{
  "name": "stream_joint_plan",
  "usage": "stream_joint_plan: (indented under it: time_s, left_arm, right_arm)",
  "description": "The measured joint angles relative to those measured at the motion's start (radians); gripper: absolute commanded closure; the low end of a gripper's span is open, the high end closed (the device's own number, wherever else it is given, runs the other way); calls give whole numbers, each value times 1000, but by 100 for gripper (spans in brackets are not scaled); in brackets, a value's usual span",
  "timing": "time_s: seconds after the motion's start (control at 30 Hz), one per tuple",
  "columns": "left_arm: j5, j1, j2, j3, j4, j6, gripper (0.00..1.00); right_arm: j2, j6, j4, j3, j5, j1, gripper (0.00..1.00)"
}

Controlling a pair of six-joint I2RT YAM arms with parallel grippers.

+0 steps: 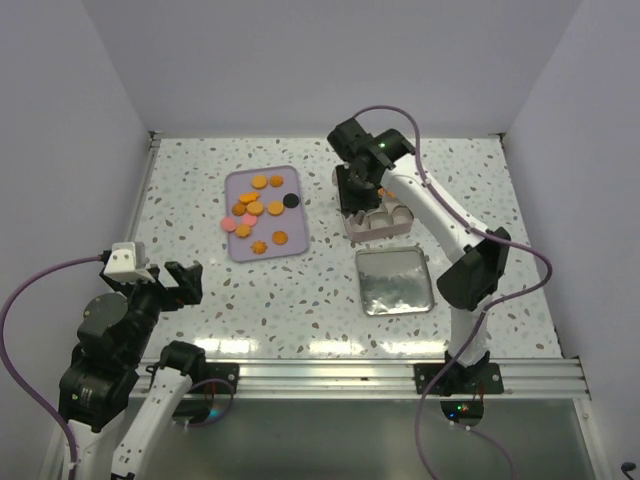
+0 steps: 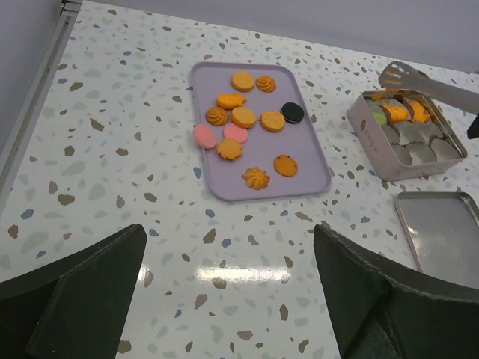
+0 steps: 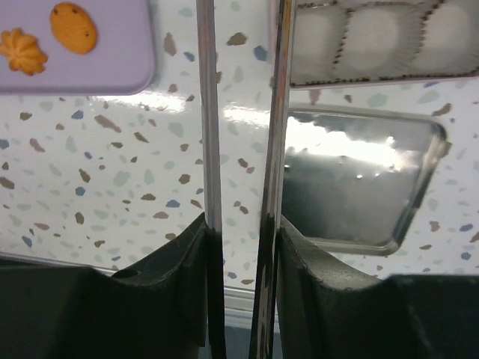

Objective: Pack the cookies

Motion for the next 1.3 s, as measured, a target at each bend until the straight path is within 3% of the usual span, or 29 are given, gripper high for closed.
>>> stream_joint_plan:
  time_s: [0.23, 0.67, 0.83, 1.13, 1.3]
  left_arm:
    - [0, 0, 0, 0, 0, 0, 0]
    - [0, 0, 0, 0, 2, 0, 0]
    - [1, 0, 0, 0, 3, 0, 0]
    - [0, 0, 0, 0, 6, 0, 0]
    - [0, 0, 0, 0, 6, 0, 0]
  right_arm:
    - [-108, -32, -4, -90, 19, -84, 70]
    - [-113, -37, -2, -288, -17, -84, 66]
    - [-113, -37, 7, -295, -19, -84, 66]
    - [-101, -41, 10, -263, -18, -84, 53]
    - [-95, -46, 5, -243, -17, -85, 53]
